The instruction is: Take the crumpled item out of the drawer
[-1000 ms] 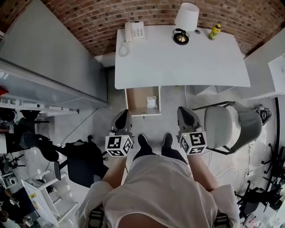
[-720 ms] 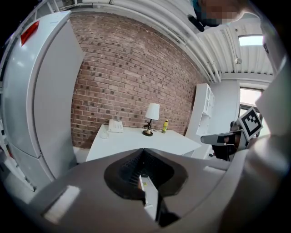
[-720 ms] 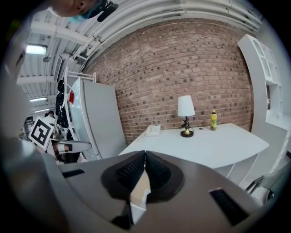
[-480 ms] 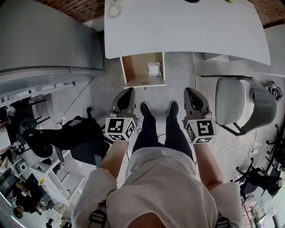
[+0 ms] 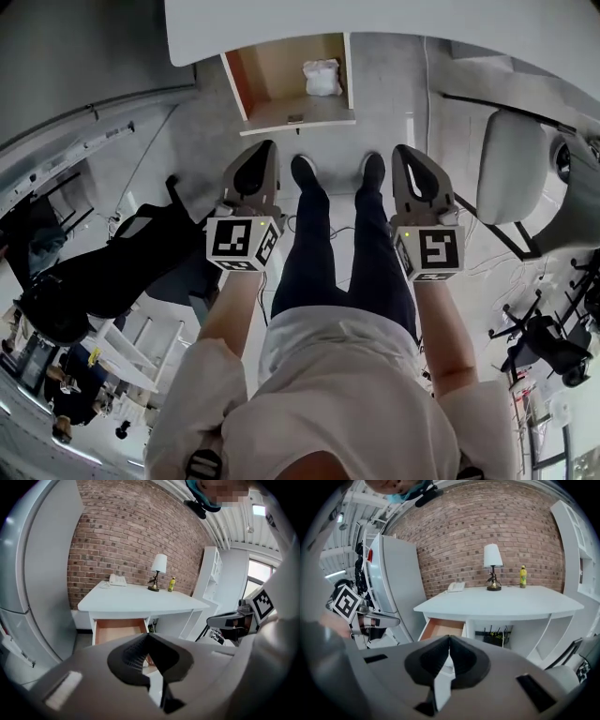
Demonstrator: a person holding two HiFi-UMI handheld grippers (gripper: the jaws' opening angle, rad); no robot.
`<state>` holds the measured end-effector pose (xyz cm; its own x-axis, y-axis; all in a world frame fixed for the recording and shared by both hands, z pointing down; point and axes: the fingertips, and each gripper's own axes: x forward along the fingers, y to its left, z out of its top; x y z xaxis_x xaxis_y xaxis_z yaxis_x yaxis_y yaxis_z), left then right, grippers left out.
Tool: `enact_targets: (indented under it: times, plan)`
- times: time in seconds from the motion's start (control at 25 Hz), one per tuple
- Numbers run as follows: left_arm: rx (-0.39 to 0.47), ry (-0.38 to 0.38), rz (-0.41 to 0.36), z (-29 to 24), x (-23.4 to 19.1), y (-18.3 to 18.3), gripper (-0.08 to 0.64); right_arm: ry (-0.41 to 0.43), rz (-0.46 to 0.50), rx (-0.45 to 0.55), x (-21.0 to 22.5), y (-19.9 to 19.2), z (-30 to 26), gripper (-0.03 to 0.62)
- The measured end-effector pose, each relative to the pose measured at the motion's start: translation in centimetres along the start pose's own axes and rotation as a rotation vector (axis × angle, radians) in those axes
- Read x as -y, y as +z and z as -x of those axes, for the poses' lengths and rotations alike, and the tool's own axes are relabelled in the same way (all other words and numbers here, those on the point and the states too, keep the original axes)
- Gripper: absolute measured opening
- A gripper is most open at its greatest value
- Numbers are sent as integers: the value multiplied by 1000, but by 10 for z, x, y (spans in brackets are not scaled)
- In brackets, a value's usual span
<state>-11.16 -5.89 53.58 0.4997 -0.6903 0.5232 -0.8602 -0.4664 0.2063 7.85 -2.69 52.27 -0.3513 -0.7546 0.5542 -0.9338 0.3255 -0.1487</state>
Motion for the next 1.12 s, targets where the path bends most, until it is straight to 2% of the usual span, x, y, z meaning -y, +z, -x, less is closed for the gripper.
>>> enact_targets:
  times: [0.28,0.52,0.68,0.84,1.04,1.12]
  plan:
    - [-38,22,41,-27,-4,-52,8,-1,-31,-18,4,-48,-28,10]
    - [-73,21,19,-52,-4,-85,8,-2,-81,-39,8,-78,-48,11]
    - [-104,0,15,-72,-4,-92,9,-1,-89,-46,10,-88,-55,11]
    - [-168,-28,35,-91,-2,-96,214,11,-100,-47,10,-93,-58,11]
    - [-256,-79,92,-124,-7,-86,230,-1,-124,-40,16,-94,-61,11]
    - [-318,-106,116,-139,-11,-83,230,-3,-131,-35,17,-94,-61,11]
